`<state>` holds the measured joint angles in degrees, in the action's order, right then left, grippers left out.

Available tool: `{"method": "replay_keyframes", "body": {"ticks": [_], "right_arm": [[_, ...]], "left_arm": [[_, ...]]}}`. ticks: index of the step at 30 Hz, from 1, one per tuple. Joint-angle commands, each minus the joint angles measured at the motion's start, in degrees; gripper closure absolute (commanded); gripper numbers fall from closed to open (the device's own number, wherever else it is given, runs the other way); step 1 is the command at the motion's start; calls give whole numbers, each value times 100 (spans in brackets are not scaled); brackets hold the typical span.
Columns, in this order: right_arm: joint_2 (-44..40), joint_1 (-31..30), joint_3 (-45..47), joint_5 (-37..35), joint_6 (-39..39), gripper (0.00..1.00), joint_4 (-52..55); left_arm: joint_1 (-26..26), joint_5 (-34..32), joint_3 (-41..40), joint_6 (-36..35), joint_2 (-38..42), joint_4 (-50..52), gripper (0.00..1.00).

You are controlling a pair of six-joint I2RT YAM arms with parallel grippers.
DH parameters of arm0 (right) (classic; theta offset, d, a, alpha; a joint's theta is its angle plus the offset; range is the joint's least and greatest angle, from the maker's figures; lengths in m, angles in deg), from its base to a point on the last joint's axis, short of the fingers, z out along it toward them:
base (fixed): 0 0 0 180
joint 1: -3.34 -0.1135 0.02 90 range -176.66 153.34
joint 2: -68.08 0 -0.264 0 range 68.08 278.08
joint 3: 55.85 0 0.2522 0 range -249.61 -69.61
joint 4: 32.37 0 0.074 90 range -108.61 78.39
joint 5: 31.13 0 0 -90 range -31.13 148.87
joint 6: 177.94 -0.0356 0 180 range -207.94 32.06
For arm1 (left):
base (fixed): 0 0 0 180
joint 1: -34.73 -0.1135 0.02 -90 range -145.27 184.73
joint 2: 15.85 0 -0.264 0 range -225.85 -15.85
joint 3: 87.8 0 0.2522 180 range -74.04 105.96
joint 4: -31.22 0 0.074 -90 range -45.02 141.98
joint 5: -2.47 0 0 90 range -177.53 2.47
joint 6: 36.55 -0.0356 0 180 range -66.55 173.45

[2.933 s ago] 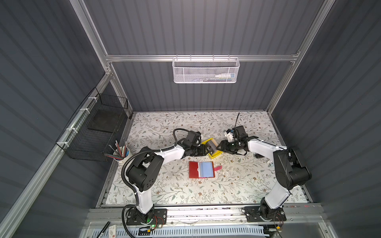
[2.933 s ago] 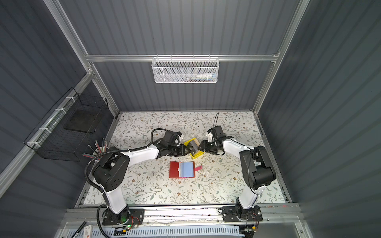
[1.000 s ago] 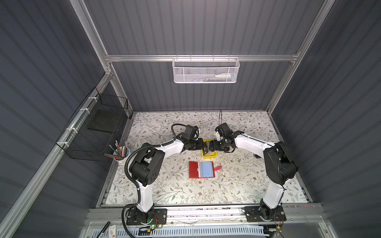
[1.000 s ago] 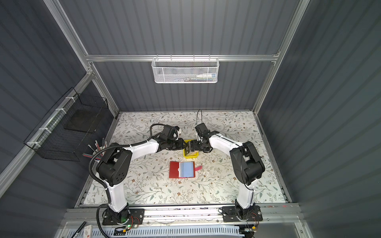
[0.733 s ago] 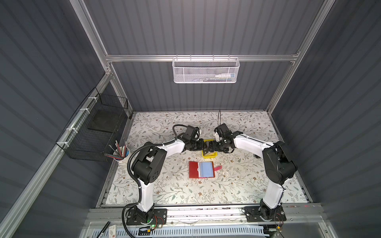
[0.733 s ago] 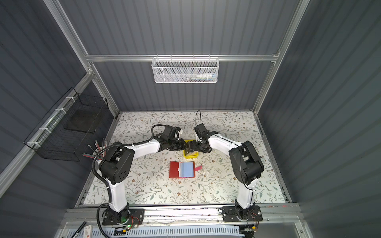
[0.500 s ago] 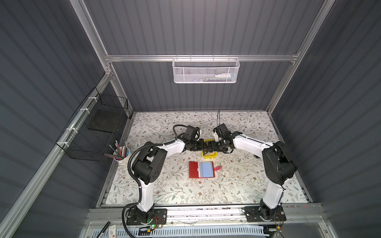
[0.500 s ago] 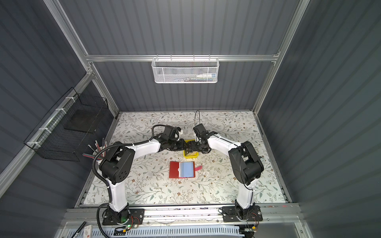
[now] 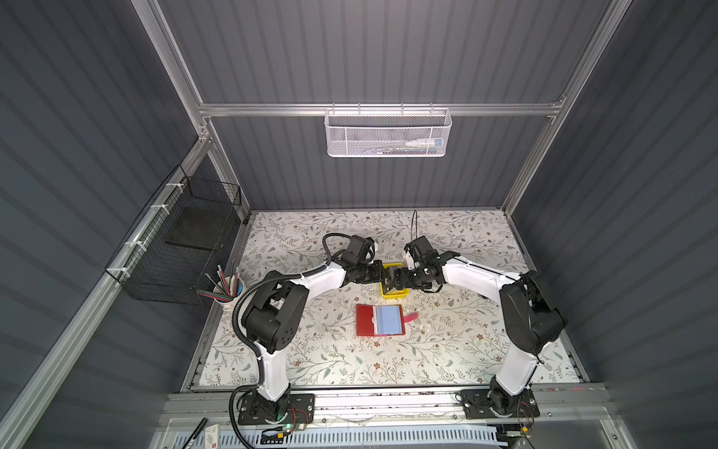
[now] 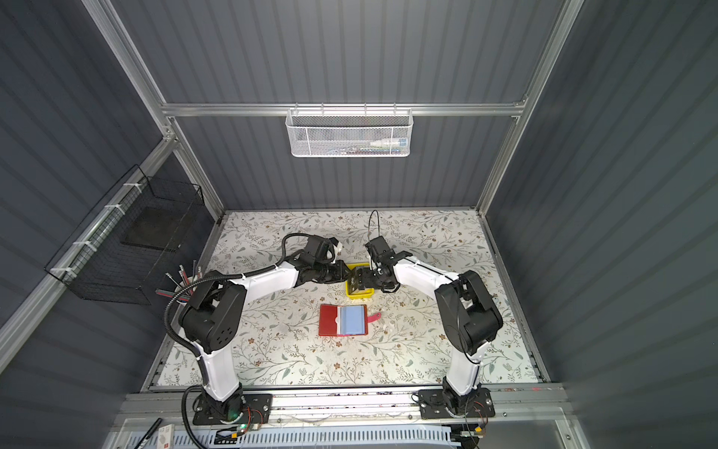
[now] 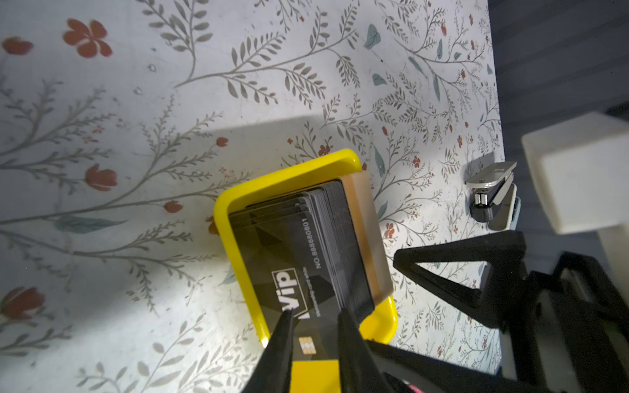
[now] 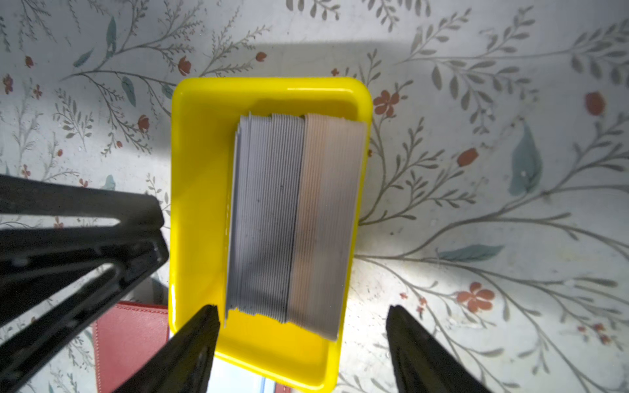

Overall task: Insert credit cards into a card holder
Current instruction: Pick up the credit card from the storage box.

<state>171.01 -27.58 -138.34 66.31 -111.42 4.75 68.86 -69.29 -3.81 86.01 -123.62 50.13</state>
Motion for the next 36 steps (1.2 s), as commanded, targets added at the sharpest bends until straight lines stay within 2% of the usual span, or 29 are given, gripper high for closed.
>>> {"method": "replay_keyframes", "body": {"ticks": [1, 17, 24, 36], "right_arm": [[-22, -33, -17, -95, -51, 16, 11], [557, -72, -516, -389, 55, 10, 502], [541, -70, -485, -597, 91, 10, 599], [811, -60, -958, -1086, 61, 11, 811]], "left_arm": [[-47, -128, -168, -83, 277, 91, 75], [-75, -130, -796, 20, 659, -99, 75], [-73, -34, -908, 27, 641, -158, 75], [-73, 21, -990, 101, 644, -278, 75]]}}
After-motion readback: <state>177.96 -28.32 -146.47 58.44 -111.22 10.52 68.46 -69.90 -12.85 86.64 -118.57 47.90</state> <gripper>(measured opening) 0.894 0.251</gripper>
